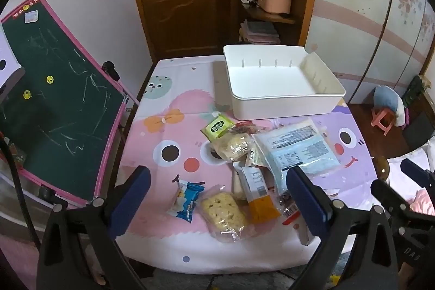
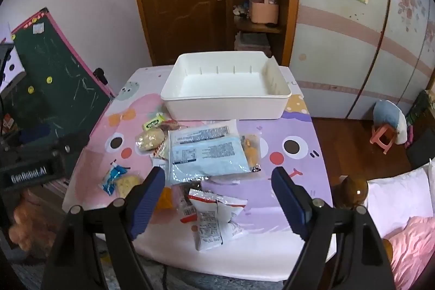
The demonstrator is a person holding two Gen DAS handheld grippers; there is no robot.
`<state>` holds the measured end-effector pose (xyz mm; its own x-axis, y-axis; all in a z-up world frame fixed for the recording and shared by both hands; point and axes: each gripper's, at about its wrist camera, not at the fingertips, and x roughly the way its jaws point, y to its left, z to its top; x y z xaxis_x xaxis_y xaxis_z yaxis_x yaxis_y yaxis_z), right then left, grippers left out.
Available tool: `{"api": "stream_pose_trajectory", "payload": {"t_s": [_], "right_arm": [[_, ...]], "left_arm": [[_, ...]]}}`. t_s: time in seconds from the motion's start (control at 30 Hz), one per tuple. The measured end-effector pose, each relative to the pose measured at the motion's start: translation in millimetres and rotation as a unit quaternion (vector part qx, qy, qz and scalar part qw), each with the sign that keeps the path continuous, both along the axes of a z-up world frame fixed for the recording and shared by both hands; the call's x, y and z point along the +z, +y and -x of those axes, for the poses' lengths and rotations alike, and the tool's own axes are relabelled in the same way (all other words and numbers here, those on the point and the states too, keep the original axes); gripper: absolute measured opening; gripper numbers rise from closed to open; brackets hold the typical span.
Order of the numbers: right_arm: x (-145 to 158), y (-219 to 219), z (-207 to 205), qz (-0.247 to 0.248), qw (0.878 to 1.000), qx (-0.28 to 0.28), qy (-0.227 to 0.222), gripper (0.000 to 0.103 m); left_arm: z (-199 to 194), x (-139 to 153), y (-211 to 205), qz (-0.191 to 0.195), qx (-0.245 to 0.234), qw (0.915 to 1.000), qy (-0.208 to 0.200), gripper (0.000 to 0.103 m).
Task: Organize snacks
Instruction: 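Reach both grippers toward the snack packets in front of the white bin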
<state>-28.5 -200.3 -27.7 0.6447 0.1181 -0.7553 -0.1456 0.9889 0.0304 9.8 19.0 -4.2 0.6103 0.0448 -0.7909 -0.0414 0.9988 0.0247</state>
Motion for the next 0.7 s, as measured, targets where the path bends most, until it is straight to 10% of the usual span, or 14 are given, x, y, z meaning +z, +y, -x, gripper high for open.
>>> {"api": "stream_pose_trajectory", "payload": {"t_s": [0.2,0.7], "right_arm": [[-26.4,3.4,-6.9,0.043,0.998,0.027,0.033,0.081],[-82.5,-14.9,-26.1,-0.031,0.989,0.021,0.146,0.081]], "left_arm": [[-11.1,-11.7,11.1,-0.005,0.013,0.9998,0.012,0.1],[-61.0,-69.8,54.0,-0.031,0.009,0.9968,0.073,0.1]]}}
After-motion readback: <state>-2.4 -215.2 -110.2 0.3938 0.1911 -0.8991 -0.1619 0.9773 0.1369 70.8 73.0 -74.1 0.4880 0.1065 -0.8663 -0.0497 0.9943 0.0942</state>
